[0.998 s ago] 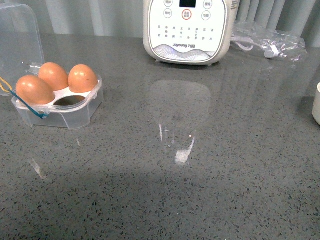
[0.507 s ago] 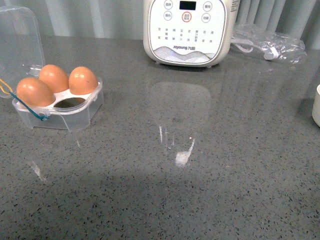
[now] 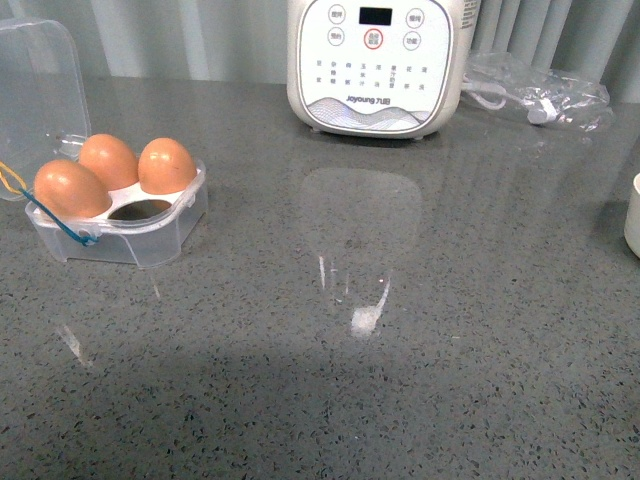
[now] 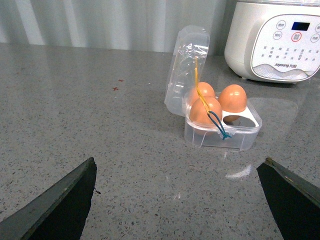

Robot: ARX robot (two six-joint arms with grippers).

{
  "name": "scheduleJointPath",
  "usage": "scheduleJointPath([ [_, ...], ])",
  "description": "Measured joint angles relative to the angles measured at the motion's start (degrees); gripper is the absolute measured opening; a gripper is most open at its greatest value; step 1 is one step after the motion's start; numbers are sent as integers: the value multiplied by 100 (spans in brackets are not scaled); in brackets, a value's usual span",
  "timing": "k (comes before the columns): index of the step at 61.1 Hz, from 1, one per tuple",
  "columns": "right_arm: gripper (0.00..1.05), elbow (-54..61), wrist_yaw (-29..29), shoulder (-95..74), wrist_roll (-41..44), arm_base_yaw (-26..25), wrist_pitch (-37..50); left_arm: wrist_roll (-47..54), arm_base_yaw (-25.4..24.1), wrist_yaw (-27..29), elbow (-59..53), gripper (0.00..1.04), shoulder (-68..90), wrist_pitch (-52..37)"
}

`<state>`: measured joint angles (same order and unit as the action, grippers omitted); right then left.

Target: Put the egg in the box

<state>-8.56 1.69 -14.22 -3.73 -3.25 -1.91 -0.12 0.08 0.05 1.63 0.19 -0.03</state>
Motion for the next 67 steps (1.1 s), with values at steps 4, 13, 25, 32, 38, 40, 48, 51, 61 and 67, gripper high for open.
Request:
scheduleJointPath([
  [4, 98, -339, -264, -579, 92, -306, 621, 0, 0, -2, 0, 98, -2, 0],
  [13, 98, -1189, -656, -2424, 208, -643, 1519, 0, 0, -2, 0, 98, -2, 0],
  [25, 98, -2122, -848, -4083, 247, -649, 1436, 0, 0, -2, 0, 98, -2, 0],
  [32, 98, -2636, -848, -4712, 293, -581, 1307, 0, 0, -2, 0, 98, -2, 0],
  [38, 98, -2999, -916, -5051, 350, -490, 1062, 0, 0, -2, 0, 98, -2, 0],
  [40, 98, -3102, -914, -5143, 361, -457, 994, 0, 0, -2, 0, 98, -2, 0],
  [48, 98, -3462, -1099, -5552, 450, -343, 614, 0, 0, -2, 0, 98, -2, 0],
  [51, 98, -3523, -1172, -5676, 474, -345, 525, 0, 0, -2, 0, 98, -2, 0],
  [61, 98, -3595, -1224, -5989, 586, -374, 413, 0, 0, -2, 0, 98, -2, 0],
  [67, 98, -3602, -1283, -6100, 645, -396, 385, 0, 0, -2, 0, 98, -2, 0],
])
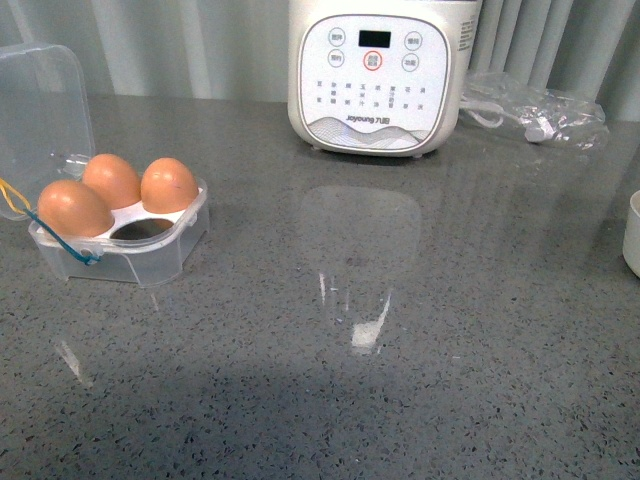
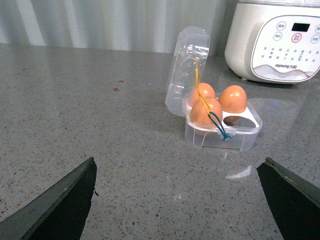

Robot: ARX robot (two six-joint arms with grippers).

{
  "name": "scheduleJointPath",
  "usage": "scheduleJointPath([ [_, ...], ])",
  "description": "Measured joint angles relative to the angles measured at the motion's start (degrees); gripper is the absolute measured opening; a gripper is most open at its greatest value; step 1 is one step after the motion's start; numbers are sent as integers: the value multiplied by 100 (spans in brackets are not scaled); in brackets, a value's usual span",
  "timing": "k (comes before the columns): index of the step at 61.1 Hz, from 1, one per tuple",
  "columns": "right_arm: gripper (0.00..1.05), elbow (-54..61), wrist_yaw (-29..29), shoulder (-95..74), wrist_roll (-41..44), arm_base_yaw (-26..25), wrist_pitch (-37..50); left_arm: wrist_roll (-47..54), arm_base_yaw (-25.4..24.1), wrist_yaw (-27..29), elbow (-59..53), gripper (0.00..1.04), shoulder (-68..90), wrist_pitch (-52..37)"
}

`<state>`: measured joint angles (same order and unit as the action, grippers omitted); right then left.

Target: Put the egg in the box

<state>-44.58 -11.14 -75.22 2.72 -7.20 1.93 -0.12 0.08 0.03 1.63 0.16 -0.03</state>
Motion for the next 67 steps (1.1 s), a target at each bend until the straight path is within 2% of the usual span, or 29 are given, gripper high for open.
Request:
scheduleJointPath([
  [41, 98, 109, -264, -409, 229, -92, 125, 0, 0, 0, 0, 98, 0, 0],
  [44, 93, 129, -278, -411, 229, -92, 138, 0, 0, 0, 0, 98, 0, 0],
  [63, 47, 192, -385, -472, 313, -168, 208, 0, 0, 0, 0, 98, 0, 0],
  [67, 43, 192, -404, -472, 350, -188, 208, 0, 0, 0, 0, 98, 0, 0],
])
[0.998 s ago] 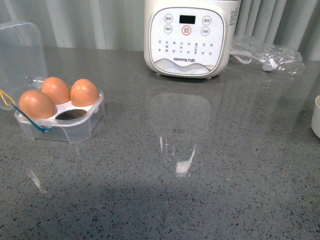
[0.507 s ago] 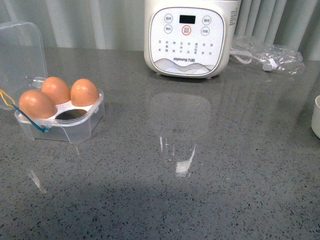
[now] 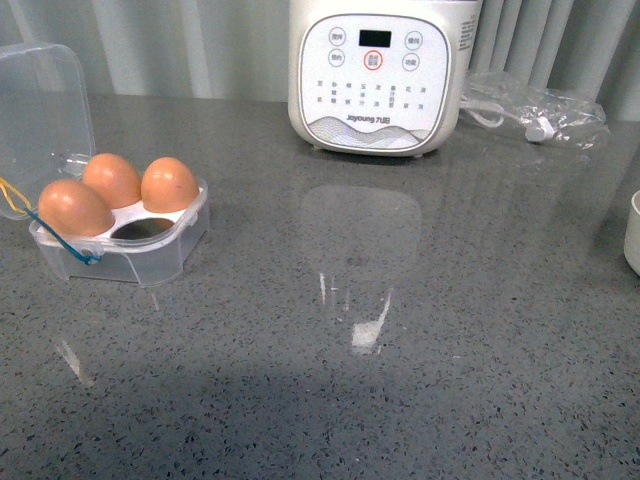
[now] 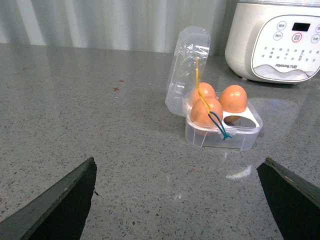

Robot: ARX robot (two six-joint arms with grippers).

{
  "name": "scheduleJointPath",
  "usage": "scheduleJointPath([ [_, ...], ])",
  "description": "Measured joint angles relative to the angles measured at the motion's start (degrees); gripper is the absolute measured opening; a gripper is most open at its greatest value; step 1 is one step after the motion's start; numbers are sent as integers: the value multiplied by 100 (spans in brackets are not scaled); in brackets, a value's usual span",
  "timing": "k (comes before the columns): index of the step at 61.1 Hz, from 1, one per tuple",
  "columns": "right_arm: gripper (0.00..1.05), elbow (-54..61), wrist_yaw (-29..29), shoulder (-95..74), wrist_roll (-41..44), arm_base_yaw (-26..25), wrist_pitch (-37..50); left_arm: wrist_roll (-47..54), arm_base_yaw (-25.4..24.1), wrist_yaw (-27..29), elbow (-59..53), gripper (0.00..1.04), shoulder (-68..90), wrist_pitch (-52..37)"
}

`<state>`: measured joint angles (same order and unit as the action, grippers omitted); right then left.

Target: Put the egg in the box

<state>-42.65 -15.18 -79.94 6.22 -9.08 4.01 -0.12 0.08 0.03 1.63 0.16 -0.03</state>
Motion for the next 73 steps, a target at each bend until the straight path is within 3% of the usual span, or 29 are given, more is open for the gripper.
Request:
scheduleJointPath([
  [19, 42, -2, 2, 144, 101, -20, -72, 0, 0, 0, 0, 98, 0, 0],
  [31, 42, -245, 0, 490, 116, 232, -101, 0, 0, 0, 0, 98, 0, 0],
  [46, 42, -1287, -92, 39, -42, 1215, 26, 0, 0, 0, 0, 98, 0, 0],
  [60, 42, -2232, -621, -793, -52, 2284, -116, 0, 0, 0, 0, 98, 0, 0],
  [73, 42, -2970, -1161, -1386, 411, 3178, -787, 0, 0, 0, 0, 98, 0, 0],
])
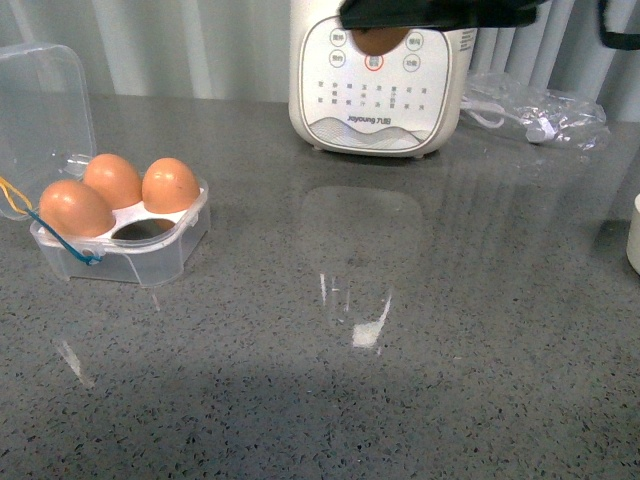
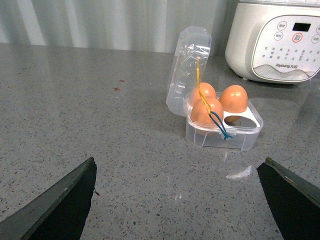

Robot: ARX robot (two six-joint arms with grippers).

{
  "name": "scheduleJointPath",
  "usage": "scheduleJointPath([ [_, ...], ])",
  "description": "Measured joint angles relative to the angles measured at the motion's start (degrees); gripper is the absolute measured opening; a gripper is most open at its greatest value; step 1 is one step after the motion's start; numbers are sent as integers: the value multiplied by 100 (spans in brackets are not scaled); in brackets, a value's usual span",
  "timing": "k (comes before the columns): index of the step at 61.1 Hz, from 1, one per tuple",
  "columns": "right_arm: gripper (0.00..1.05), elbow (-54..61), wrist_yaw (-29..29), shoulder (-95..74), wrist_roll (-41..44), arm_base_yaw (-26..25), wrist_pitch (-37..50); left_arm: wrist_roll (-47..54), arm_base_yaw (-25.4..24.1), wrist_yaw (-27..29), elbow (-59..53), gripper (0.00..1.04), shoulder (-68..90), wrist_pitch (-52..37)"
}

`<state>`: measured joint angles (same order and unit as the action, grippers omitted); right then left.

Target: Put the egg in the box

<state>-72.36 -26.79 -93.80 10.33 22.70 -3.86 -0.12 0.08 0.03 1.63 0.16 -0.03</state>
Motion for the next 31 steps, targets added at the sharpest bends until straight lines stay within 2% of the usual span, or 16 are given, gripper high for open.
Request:
scheduleJointPath([
  [7, 42, -131, -286, -179, 328, 341, -317, 0, 0, 0, 0, 98, 0, 0],
  [18, 42, -142, -645, -223, 632, 553, -638, 0, 0, 0, 0, 98, 0, 0],
  [31, 42, -251, -673, -433, 695, 688, -761, 0, 0, 0, 0, 98, 0, 0],
])
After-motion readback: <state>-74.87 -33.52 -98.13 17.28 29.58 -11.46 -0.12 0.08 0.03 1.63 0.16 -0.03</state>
